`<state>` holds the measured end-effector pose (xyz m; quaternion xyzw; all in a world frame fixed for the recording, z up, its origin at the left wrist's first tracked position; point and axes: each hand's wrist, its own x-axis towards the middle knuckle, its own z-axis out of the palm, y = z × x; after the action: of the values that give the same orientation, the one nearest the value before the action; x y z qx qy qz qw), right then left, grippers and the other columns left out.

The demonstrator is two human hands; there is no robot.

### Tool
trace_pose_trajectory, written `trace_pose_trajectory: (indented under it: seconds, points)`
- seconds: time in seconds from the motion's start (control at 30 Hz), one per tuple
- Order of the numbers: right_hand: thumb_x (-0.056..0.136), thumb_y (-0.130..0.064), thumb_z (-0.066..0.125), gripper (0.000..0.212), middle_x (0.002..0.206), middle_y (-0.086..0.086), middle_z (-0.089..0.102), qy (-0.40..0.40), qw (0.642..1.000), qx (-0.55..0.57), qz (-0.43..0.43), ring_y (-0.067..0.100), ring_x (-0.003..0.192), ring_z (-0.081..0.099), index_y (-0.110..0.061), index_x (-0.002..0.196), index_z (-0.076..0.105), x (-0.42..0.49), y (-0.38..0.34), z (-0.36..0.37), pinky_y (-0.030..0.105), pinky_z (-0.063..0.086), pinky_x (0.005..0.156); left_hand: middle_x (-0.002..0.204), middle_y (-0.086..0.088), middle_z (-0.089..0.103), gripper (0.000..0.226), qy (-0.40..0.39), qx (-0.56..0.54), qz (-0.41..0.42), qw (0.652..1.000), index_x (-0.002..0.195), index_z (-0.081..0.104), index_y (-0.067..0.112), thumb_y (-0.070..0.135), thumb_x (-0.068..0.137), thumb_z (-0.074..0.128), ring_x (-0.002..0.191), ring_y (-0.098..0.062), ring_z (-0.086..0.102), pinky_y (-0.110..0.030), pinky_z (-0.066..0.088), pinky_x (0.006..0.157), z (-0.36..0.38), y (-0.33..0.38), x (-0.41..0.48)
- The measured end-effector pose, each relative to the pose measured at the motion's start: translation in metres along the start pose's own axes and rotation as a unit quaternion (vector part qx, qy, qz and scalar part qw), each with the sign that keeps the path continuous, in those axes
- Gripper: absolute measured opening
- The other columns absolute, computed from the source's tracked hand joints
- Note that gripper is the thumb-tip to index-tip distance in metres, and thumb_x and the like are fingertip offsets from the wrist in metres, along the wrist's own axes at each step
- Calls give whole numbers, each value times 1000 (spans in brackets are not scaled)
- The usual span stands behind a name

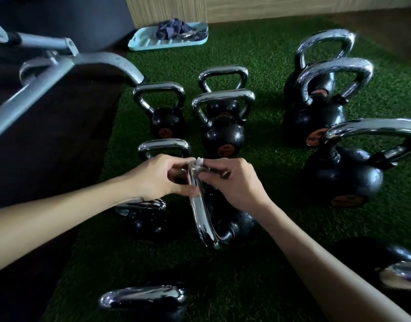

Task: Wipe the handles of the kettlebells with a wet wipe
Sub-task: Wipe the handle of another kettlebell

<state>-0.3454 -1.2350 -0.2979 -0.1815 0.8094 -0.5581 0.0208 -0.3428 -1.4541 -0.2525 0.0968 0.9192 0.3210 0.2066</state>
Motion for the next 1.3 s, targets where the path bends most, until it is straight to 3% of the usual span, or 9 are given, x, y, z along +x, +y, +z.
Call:
trace_pose_trajectory:
  seconds: [0.1, 0.23, 0.3, 0.43, 0.67, 0.87, 1.13, 1.3]
  points:
    - [87, -31, 79, 27, 110, -15, 76, -30, 999, -15, 0, -2, 98, 69, -29, 114, 78, -16, 1, -3, 25, 54, 90, 116, 39, 64, 89, 11, -6, -4, 1000, 136, 56, 50, 64, 53, 85, 115, 21, 54, -19, 36, 108, 2, -5, 1]
    - [84, -31, 82, 24, 102, -13, 77, 9, 1000, 14, 13, 2, 93, 70, -29, 107, 81, -13, -5, 0, 31, 55, 86, 114, 42, 63, 91, 4, 11, -6, 1000, 136, 52, 56, 75, 52, 83, 118, 21, 52, -19, 36, 105, -1, -8, 1]
    - [82, -30, 84, 21, 100, -11, 76, 23, 999, 11, 22, 2, 92, 68, -26, 103, 82, -7, -6, 1, 28, 54, 82, 121, 38, 64, 102, 1, 26, -5, 1000, 141, 50, 52, 82, 49, 80, 122, 18, 51, -23, 37, 109, -2, -7, 2]
    - [79, -32, 85, 12, 93, -13, 75, 8, 1000, -7, 21, 2, 83, 68, -28, 91, 83, -35, -10, -3, 18, 50, 71, 128, 30, 62, 95, 6, 17, -8, 1000, 145, 48, 46, 70, 60, 82, 131, 12, 47, -27, 29, 112, -1, -9, -1]
    - [76, -28, 88, 15, 91, -18, 76, -37, 999, -16, -2, -6, 86, 69, -26, 91, 84, -95, -23, -4, 8, 47, 76, 134, 31, 59, 108, -5, 16, -7, 1000, 150, 41, 48, 85, 55, 77, 134, 12, 44, -43, 22, 125, -4, -22, -5]
    - [76, -32, 88, 18, 92, -16, 76, -20, 998, -33, -45, 3, 88, 70, -31, 93, 82, -85, -22, -1, 28, 55, 77, 133, 30, 60, 103, -3, 6, 4, 1000, 149, 42, 46, 80, 59, 78, 133, 15, 43, -39, 23, 124, -4, -20, -4]
    - [74, -11, 84, 30, 101, -18, 76, -10, 983, -164, -77, -2, 97, 68, -28, 99, 82, -116, 23, -9, 30, 54, 88, 133, 29, 61, 106, -9, -9, 13, 1000, 149, 44, 44, 80, 56, 79, 127, 18, 47, -37, 24, 123, -5, -20, -2]
    - [80, -20, 81, 22, 100, -16, 76, -31, 973, -221, -66, 5, 92, 63, -31, 99, 80, -84, 10, -16, 32, 52, 85, 133, 29, 61, 99, -7, 1, 14, 1000, 147, 45, 46, 75, 58, 78, 125, 21, 46, -36, 25, 124, -7, -17, -1]
